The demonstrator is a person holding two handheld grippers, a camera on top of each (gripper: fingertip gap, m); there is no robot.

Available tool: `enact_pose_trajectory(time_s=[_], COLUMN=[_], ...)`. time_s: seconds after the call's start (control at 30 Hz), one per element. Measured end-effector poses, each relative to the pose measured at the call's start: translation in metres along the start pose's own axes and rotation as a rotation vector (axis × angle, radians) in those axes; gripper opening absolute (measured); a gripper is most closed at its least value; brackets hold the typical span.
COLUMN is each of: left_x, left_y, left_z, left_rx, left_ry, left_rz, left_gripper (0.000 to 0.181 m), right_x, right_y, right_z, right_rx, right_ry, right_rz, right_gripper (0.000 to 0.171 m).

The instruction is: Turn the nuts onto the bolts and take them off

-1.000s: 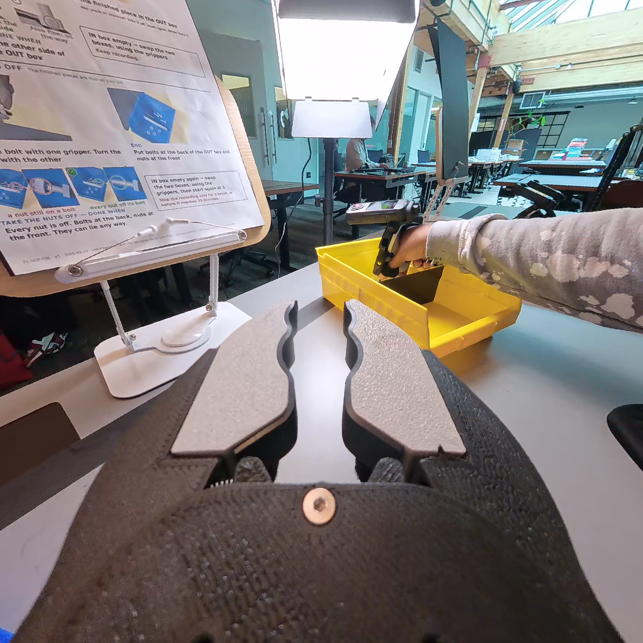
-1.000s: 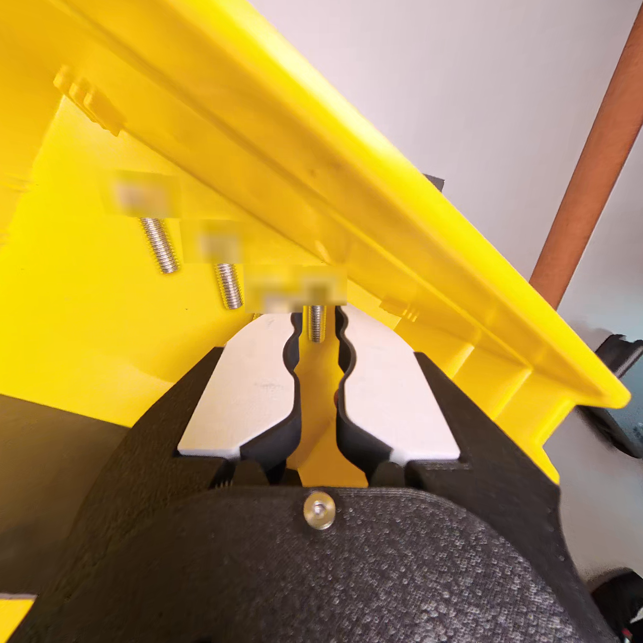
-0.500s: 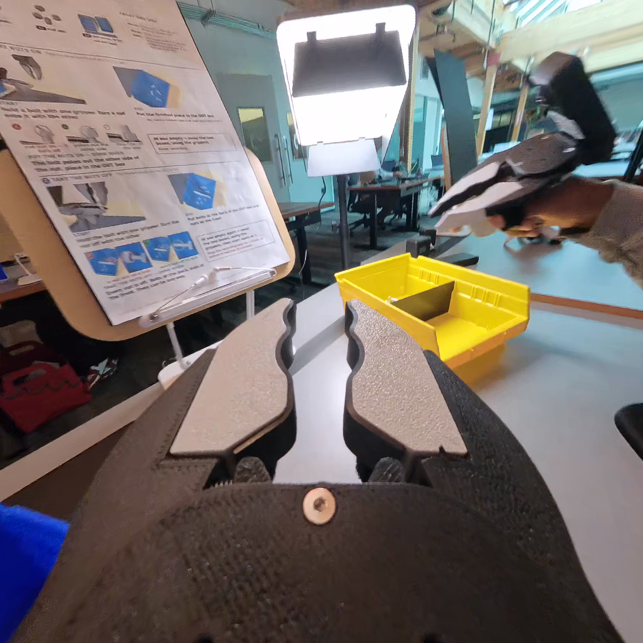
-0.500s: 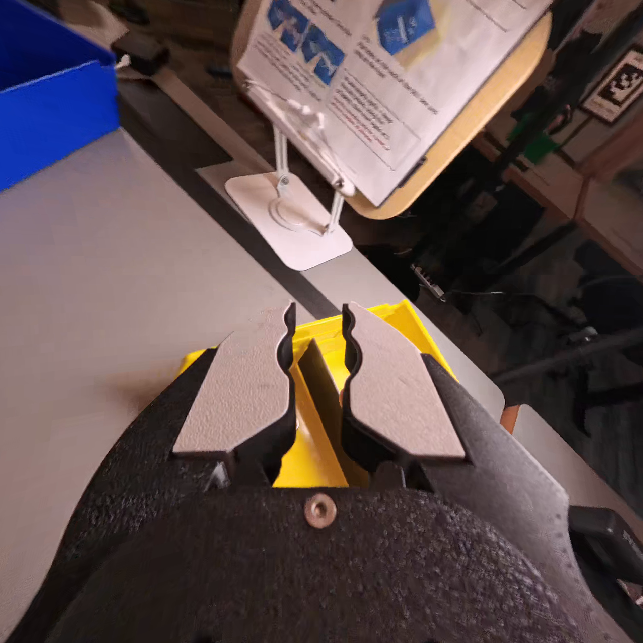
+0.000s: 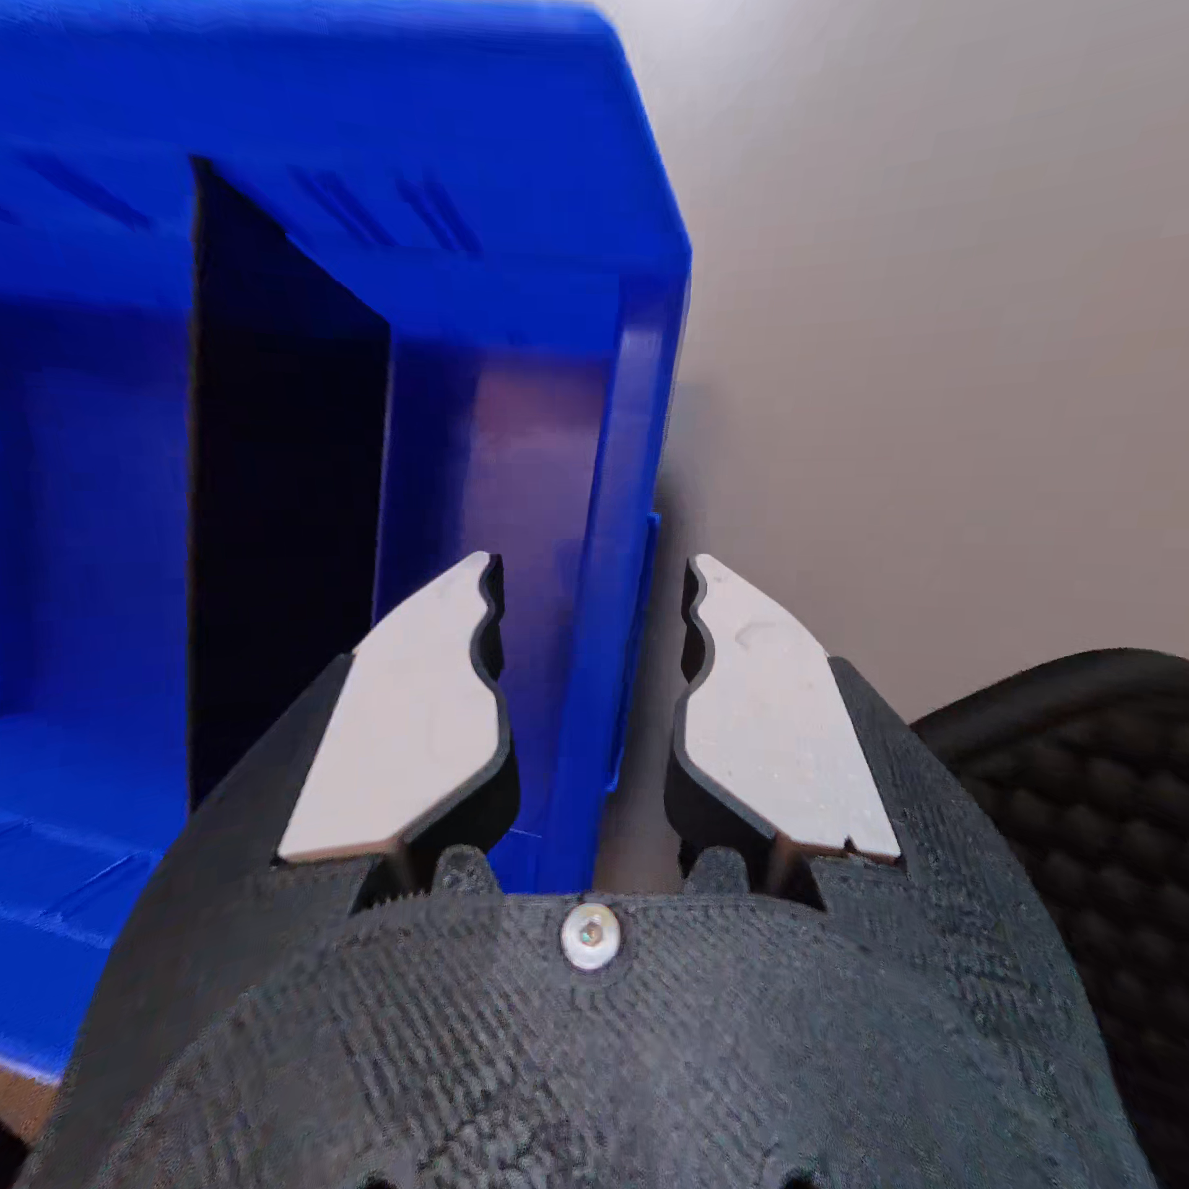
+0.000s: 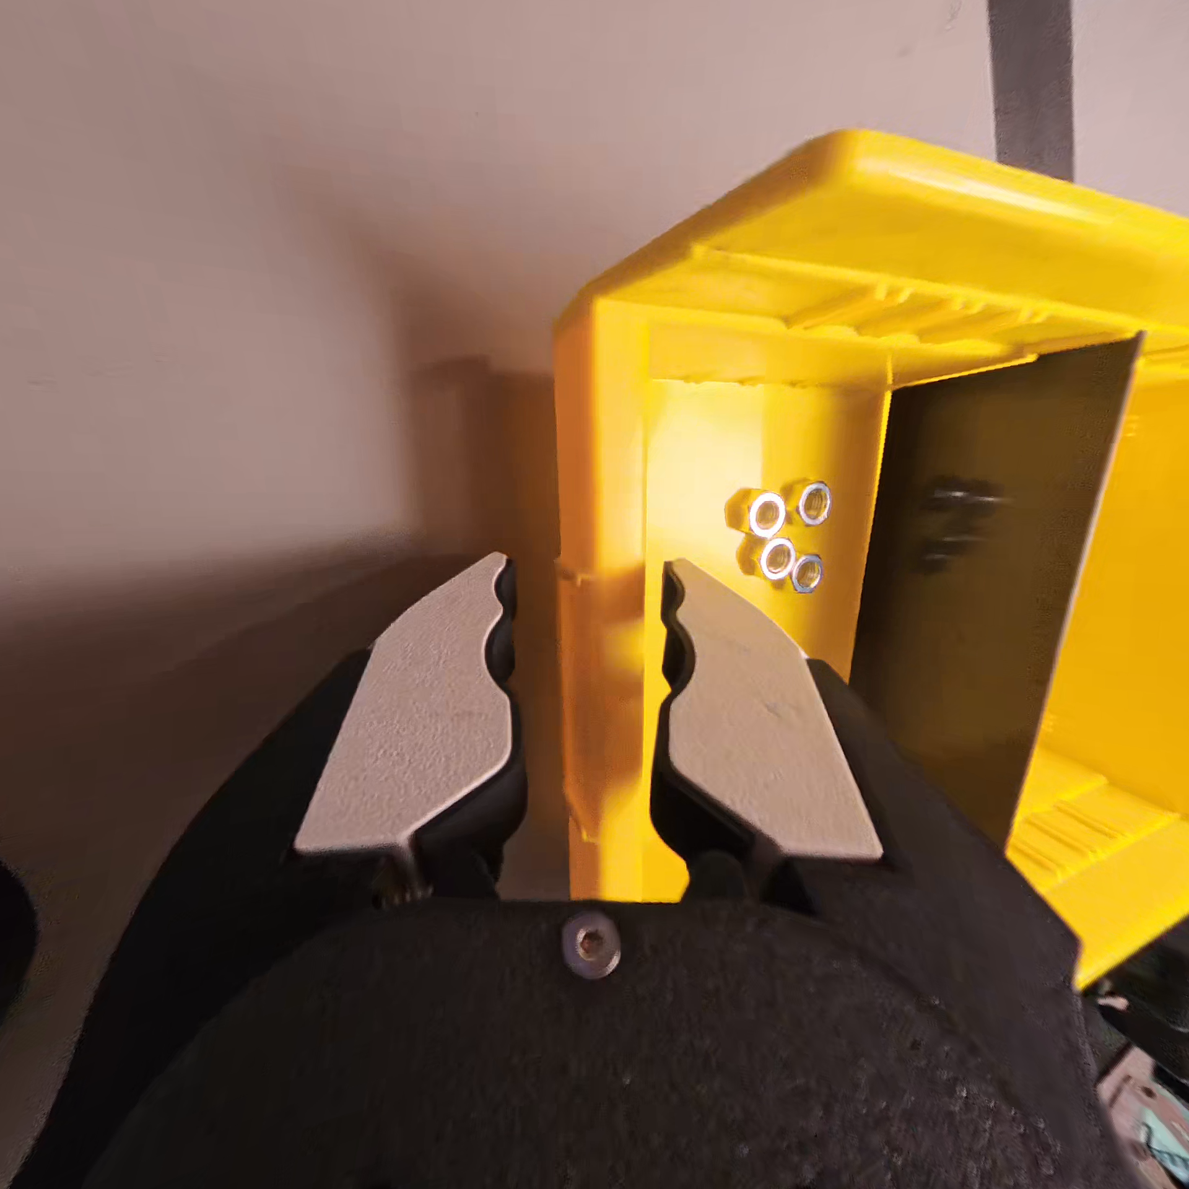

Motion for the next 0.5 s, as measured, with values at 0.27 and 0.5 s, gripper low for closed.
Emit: enact_pose_trajectory(time_s=[0.27, 0.5], left_x=[0.016, 0.066], left_y=[-0.019, -0.068], left_z=[0.032, 0.036], left_rx=[0.011, 0.126], left_ry=[-0.046, 0.034], left_rz=[0.155, 0.371], left_gripper=[0.027, 0.027], right_x=[-0.011, -0.076], right_y=[-0.012, -0.027], right_z=[0.016, 0.007], right_rx=[-0.041, 0.035], right_ry=[0.032, 0.008], right_rz=[-0.113, -0.273], right_gripper=[0.028, 0.028])
Point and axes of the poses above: each gripper's, where its closed fingertips meet, z out along the fingers, y out of its underside, x = y × z across the jaws, the point moved 5 cm from there along -z, back along the fingers, and after that the axes turned 11 degrees about -y, right-handed, at the moved point
